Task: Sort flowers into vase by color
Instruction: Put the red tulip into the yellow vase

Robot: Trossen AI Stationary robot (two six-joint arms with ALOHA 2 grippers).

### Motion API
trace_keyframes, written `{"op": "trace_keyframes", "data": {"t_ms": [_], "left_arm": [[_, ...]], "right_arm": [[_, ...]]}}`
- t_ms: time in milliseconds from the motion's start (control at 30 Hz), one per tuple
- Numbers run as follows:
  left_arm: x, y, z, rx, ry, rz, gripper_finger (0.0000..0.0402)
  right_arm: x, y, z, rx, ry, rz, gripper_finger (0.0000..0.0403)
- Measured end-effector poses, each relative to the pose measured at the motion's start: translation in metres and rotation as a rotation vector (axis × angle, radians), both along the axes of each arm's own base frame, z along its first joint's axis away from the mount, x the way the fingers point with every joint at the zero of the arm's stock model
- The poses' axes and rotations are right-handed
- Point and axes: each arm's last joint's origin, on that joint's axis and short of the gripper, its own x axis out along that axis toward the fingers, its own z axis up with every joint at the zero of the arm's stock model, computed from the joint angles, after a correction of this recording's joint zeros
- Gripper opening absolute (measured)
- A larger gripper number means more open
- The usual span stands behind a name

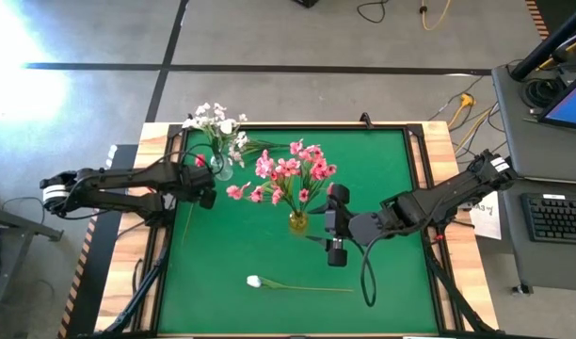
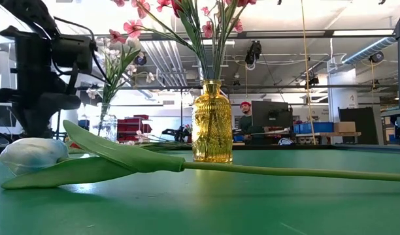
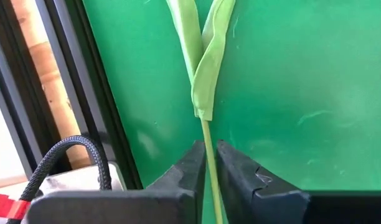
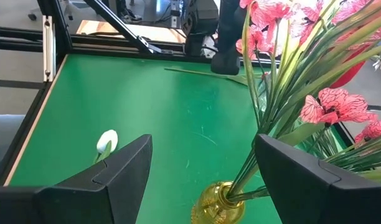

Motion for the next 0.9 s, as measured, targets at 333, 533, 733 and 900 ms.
{"op": "trace_keyframes", "data": {"t_ms": [333,533,733,900], "left_arm": [[0.001,0.001,-0.01,0.018,-0.034,0.007,0.0082],[0.003,0.002,-0.011,0.04,-0.015,-0.004,0.0086],[0.006,0.003,-0.014,0.047,-0.012,-0.005,0.0084],[0.008,0.004,-0.017,0.047,0.005,-0.005,0.0084]], "right_arm": [[0.0,0.0,0.0,-0.003,0.0,0.001,0.0276],[0.0,0.0,0.0,-0.003,0.0,0.001,0.0276],[0.0,0.0,0.0,-0.003,0.001,0.001,0.0276],[0.0,0.0,0.0,-0.004,0.005,0.001,0.0276]]}}
